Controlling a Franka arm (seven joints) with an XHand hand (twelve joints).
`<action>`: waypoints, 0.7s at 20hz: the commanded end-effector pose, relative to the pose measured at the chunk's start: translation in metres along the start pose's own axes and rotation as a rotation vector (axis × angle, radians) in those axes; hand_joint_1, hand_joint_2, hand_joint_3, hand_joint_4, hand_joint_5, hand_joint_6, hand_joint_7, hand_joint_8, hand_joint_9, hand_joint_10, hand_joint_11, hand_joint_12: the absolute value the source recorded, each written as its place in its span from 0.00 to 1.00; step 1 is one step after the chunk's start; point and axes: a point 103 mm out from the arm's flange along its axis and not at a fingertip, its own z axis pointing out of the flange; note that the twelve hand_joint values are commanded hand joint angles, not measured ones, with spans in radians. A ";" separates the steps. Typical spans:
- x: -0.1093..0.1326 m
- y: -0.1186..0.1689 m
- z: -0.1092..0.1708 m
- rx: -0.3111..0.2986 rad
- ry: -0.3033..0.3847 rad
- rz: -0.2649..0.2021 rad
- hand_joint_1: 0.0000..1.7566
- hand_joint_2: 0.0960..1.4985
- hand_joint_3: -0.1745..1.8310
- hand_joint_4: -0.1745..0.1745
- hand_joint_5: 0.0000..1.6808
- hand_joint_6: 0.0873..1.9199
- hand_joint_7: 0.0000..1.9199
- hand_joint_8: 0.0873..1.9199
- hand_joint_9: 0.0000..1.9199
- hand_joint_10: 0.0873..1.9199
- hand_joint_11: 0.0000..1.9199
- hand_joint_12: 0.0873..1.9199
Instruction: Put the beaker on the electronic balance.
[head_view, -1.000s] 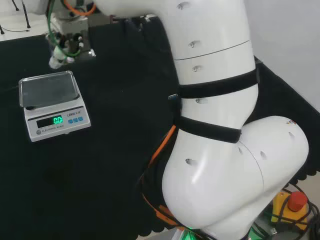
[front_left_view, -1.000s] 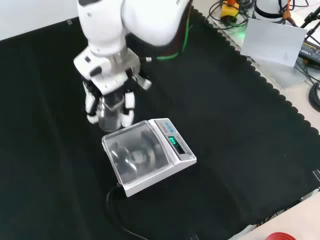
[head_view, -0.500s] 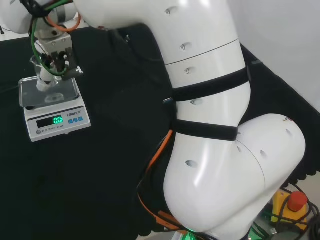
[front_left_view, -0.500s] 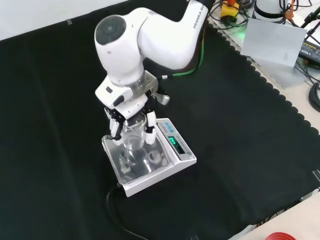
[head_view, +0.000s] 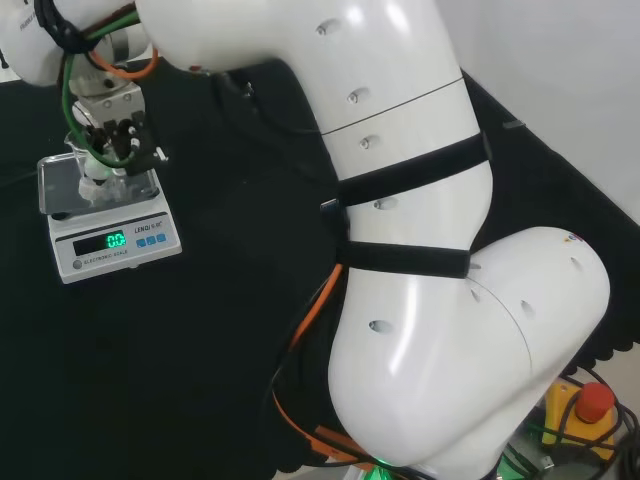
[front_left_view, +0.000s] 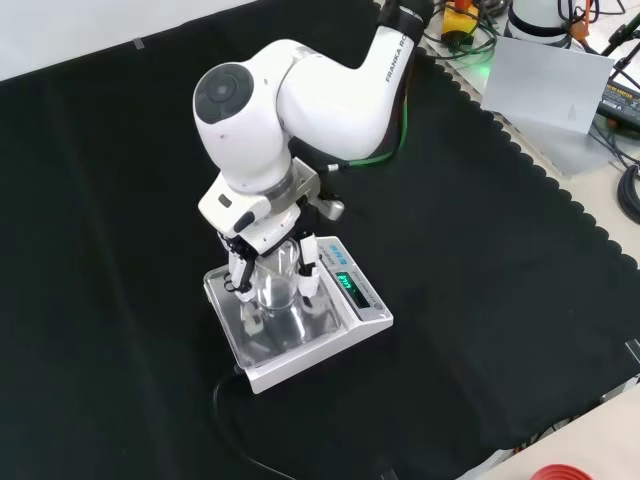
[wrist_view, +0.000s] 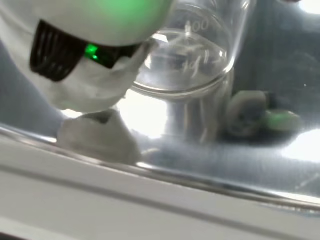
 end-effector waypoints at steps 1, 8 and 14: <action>0.000 0.001 0.003 0.069 0.009 -0.022 0.68 0.33 0.36 0.63 0.70 0.28 0.61 0.32 0.79 0.01 0.69 0.39; -0.010 -0.011 -0.028 0.039 0.050 -0.067 0.37 0.32 0.19 0.45 0.01 0.00 0.03 0.33 0.34 0.00 0.08 0.80; -0.013 -0.048 -0.083 0.001 -0.024 -0.124 0.32 0.34 0.13 0.48 0.00 0.00 0.00 0.19 0.27 0.00 0.01 0.82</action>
